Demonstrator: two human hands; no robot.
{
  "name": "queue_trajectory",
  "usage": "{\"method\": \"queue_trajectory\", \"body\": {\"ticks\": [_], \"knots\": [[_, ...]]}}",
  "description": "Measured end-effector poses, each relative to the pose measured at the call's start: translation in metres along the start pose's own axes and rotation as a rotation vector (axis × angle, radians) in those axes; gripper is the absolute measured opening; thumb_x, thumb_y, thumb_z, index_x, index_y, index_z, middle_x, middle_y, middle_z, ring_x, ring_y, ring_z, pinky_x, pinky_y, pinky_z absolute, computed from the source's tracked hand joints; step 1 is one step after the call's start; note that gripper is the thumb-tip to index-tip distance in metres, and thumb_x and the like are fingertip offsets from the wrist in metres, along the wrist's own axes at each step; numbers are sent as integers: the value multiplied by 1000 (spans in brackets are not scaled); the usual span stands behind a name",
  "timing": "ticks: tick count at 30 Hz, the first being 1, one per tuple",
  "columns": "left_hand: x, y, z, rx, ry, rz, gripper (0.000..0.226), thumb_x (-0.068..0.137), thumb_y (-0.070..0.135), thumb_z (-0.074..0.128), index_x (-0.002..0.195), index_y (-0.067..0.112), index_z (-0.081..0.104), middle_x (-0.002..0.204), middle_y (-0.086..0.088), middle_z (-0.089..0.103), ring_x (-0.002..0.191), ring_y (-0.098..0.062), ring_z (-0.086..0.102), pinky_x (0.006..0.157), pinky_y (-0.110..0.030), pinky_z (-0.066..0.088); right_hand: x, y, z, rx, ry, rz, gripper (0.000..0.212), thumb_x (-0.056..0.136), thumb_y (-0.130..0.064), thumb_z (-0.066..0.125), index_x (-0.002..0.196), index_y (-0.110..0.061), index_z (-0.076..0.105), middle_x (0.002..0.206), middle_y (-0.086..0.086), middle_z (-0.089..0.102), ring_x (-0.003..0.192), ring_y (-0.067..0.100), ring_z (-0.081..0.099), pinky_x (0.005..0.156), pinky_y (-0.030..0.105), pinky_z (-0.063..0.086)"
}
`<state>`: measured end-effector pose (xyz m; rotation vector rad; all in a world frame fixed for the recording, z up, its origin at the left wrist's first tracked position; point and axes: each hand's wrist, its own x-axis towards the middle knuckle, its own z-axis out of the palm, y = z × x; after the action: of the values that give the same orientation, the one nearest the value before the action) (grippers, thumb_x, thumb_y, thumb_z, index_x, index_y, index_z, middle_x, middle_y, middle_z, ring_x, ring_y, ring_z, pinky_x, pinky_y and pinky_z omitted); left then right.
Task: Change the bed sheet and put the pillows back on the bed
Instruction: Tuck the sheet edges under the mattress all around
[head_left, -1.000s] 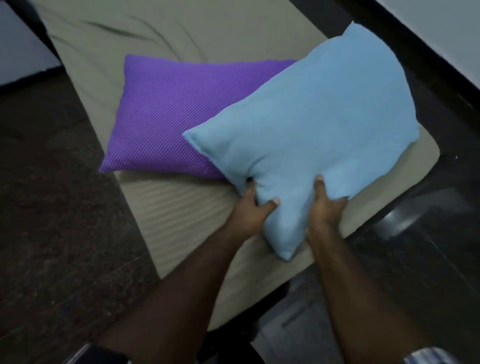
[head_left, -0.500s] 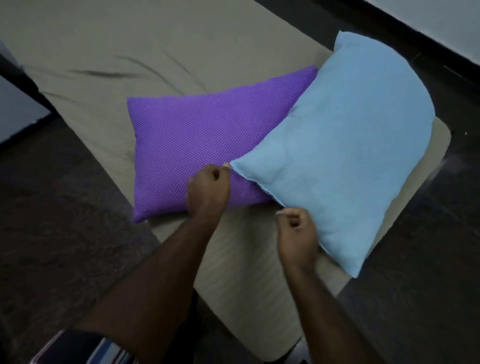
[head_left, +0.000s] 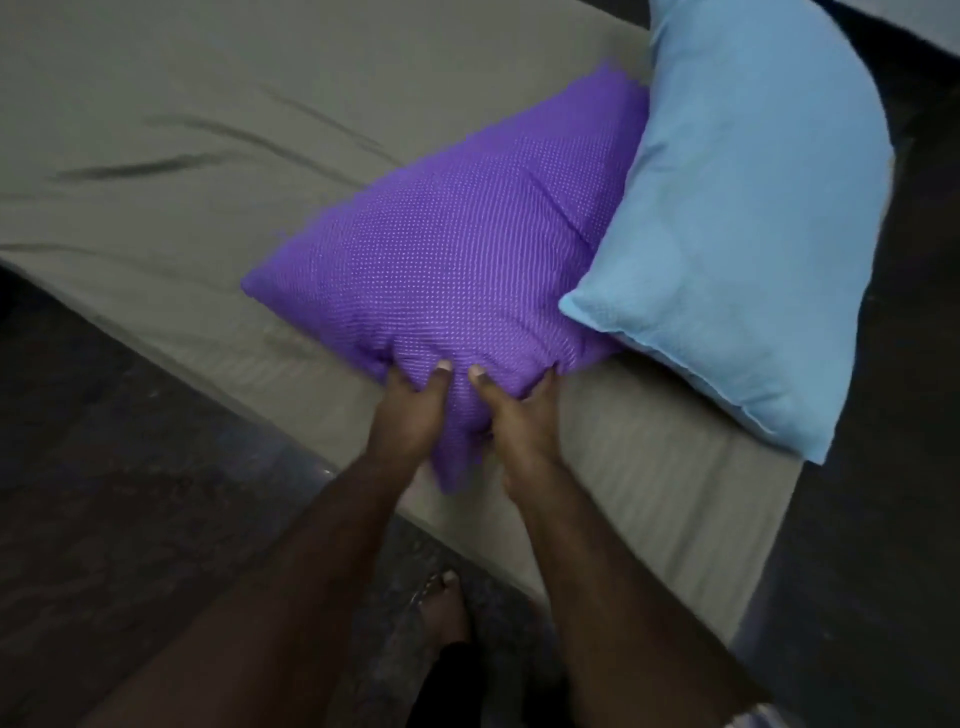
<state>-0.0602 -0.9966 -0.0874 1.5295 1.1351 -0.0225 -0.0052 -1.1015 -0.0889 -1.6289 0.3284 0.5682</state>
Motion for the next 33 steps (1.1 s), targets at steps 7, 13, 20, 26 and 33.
{"method": "queue_trajectory", "body": {"ticks": [7,13,20,26,33], "knots": [[-52,36,127,-18,-635,-45,28,99,41,57,117,21,59,106,5,69,81,-26,71,69,-30,48,63,-59,-131,-535,314,-251,59,81,-26,77,135,-7,59,131,12,65,122,25,61,99,29,45],[-86,13,151,148,-841,20,39,102,10,52,139,21,51,101,-5,56,64,-6,52,42,-9,41,44,-36,-191,-734,475,-279,57,92,-21,63,145,-10,48,139,18,57,124,37,54,98,36,41],[-96,-96,50,120,-609,-493,26,100,28,56,87,9,68,69,-7,68,53,-19,62,46,-19,43,-82,98,-159,-109,501,258,21,94,-22,64,77,-10,63,69,7,65,67,28,61,63,30,44],[-62,-148,-28,-105,-88,-348,55,97,65,44,77,14,52,63,-8,53,44,-19,54,42,-16,34,-142,153,-106,360,237,714,43,100,-54,48,91,-13,58,86,7,66,62,19,61,52,25,46],[-29,-146,-44,-135,-84,-340,35,108,35,38,80,17,50,52,2,56,35,-6,56,38,-12,39,-127,195,-105,307,440,423,34,105,-39,46,82,-14,53,57,3,55,43,14,51,46,22,38]]}}
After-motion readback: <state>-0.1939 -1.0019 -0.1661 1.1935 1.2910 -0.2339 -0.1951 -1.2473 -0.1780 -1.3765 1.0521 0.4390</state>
